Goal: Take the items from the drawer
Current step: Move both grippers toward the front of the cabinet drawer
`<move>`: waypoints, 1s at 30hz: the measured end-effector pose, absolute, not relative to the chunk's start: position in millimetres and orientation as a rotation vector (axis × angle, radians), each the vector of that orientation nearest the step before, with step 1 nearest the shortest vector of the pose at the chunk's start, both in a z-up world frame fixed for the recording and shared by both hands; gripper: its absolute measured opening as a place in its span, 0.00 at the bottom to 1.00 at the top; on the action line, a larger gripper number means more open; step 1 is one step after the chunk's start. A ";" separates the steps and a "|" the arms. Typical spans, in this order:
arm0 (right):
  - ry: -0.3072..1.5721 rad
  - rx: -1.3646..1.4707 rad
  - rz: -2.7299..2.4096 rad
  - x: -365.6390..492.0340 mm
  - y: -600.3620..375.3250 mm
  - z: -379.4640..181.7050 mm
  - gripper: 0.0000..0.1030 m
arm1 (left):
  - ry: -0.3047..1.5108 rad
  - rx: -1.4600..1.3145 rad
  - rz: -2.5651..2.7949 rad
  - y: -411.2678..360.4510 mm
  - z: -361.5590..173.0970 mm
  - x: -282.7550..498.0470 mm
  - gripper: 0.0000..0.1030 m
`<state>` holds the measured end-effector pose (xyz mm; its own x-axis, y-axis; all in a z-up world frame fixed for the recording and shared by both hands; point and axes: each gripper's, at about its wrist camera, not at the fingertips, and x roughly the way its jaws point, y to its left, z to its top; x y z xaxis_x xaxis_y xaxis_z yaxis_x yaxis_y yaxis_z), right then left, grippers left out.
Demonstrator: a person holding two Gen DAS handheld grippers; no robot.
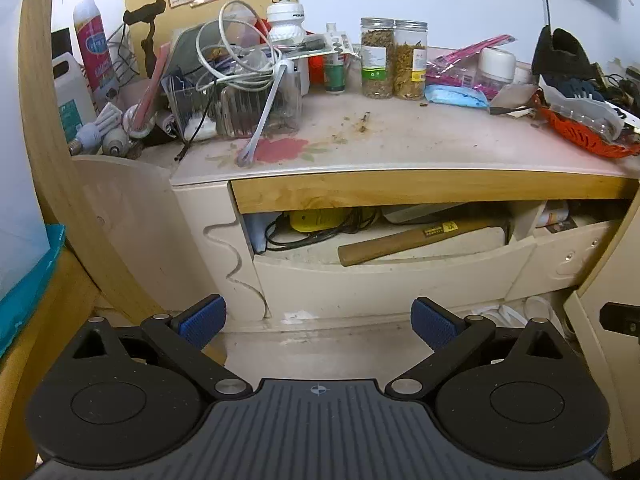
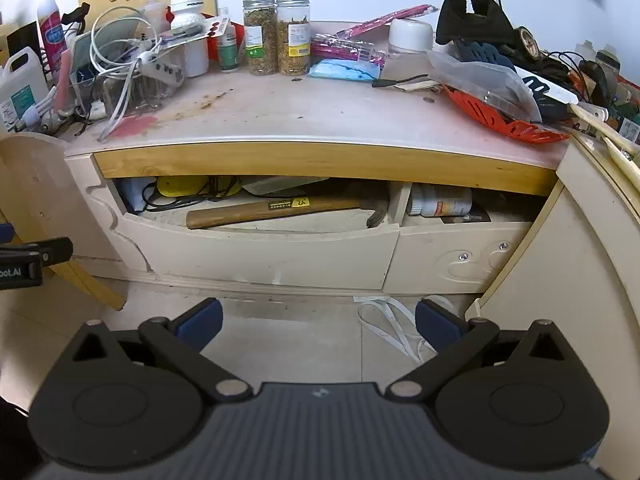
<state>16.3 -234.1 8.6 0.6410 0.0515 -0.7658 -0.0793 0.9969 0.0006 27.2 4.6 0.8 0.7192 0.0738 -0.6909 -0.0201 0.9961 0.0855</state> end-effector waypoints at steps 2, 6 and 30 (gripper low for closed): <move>0.870 -0.044 0.071 19.6 -234.0 7.4 1.00 | 0.751 0.074 0.044 5.7 -0.9 30.1 0.99; 0.870 -0.071 0.058 30.2 -235.8 0.6 1.00 | 0.714 0.073 0.026 6.6 -6.5 38.6 0.99; 0.881 -0.109 0.098 133.2 -236.3 -82.9 1.00 | 0.742 0.058 0.054 18.7 -76.5 126.3 0.99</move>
